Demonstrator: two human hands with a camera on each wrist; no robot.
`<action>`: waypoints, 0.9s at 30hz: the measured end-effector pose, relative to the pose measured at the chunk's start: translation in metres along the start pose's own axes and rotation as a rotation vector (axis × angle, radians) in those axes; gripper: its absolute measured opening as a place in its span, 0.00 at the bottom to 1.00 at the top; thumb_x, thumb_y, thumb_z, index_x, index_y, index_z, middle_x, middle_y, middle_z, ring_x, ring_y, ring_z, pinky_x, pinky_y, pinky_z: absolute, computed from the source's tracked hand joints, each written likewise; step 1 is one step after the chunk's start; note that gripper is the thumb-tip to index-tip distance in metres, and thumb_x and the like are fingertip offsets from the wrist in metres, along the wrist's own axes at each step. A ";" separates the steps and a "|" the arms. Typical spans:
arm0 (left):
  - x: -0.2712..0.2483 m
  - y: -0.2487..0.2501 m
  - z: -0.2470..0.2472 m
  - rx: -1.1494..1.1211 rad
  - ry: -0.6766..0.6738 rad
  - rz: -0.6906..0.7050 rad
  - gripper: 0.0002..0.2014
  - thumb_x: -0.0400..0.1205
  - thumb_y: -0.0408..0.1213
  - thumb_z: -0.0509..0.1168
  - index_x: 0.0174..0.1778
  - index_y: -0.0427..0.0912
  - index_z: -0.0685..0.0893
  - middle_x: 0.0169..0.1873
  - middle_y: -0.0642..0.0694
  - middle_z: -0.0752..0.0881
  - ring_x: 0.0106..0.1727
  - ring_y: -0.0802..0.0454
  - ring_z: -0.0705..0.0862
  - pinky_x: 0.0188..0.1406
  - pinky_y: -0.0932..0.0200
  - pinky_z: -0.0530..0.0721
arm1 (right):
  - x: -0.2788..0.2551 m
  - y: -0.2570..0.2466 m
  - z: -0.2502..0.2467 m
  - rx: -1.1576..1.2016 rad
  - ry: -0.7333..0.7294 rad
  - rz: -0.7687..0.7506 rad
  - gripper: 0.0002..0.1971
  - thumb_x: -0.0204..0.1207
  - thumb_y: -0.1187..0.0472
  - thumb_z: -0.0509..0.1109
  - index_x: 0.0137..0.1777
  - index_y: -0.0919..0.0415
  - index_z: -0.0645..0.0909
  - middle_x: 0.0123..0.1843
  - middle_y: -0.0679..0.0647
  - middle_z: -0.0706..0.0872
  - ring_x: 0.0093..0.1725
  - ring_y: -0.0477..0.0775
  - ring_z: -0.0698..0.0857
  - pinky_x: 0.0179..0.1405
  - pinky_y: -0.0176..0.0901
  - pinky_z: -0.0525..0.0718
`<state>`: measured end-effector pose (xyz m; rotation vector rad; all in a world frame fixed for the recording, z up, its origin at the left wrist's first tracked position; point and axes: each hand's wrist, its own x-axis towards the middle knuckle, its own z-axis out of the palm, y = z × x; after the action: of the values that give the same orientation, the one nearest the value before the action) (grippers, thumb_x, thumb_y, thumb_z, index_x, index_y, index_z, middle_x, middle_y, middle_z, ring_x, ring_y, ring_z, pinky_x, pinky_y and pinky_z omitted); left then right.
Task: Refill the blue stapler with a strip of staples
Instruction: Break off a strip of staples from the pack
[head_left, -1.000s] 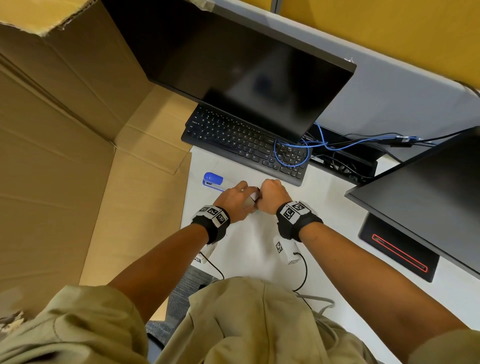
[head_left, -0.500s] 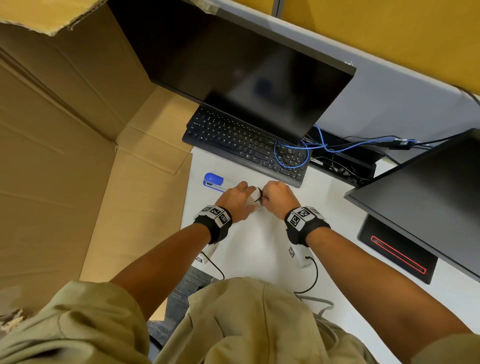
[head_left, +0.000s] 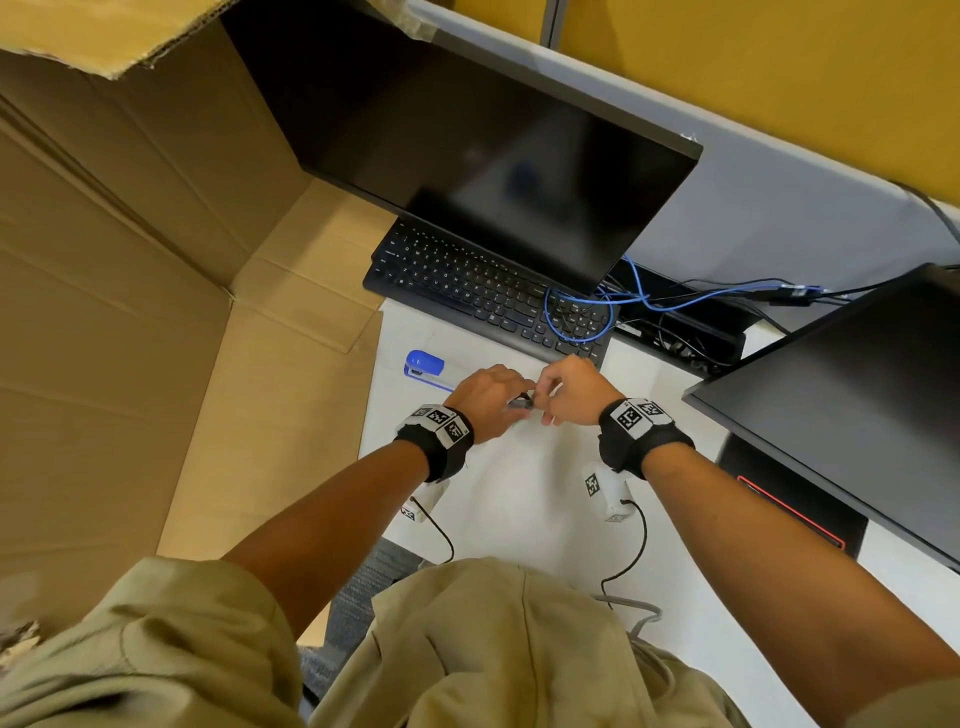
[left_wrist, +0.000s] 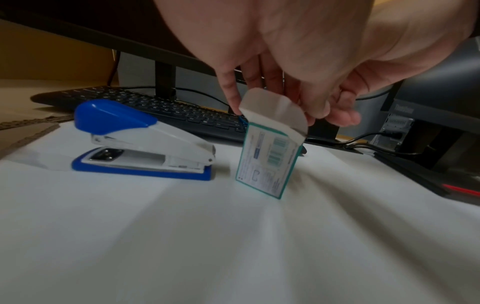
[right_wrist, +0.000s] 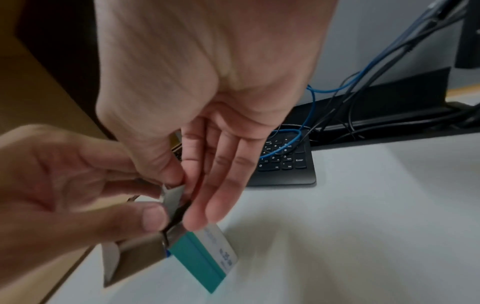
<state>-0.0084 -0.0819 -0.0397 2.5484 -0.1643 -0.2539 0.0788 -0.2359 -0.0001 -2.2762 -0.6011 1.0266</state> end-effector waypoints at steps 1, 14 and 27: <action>0.002 0.001 0.001 -0.007 0.001 -0.002 0.14 0.80 0.44 0.67 0.60 0.44 0.84 0.53 0.43 0.89 0.57 0.45 0.82 0.59 0.47 0.82 | -0.001 -0.001 -0.001 0.046 0.008 0.005 0.04 0.72 0.75 0.70 0.38 0.70 0.86 0.38 0.62 0.89 0.31 0.57 0.92 0.32 0.49 0.92; 0.006 -0.001 -0.011 -0.539 0.102 -0.305 0.11 0.83 0.25 0.53 0.57 0.32 0.78 0.44 0.43 0.82 0.41 0.46 0.83 0.41 0.58 0.83 | -0.005 0.005 0.021 -0.329 0.129 -0.108 0.13 0.61 0.44 0.73 0.32 0.53 0.78 0.33 0.44 0.84 0.32 0.48 0.81 0.31 0.46 0.84; 0.004 -0.023 -0.003 -0.779 0.217 -0.535 0.08 0.83 0.30 0.56 0.39 0.41 0.75 0.31 0.47 0.78 0.35 0.47 0.75 0.33 0.58 0.76 | 0.003 -0.016 0.053 -0.520 0.242 -0.248 0.18 0.73 0.52 0.67 0.59 0.59 0.76 0.53 0.56 0.79 0.49 0.60 0.82 0.41 0.51 0.84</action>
<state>-0.0027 -0.0619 -0.0504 1.7738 0.5953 -0.1881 0.0364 -0.2065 -0.0202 -2.6214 -1.1120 0.4998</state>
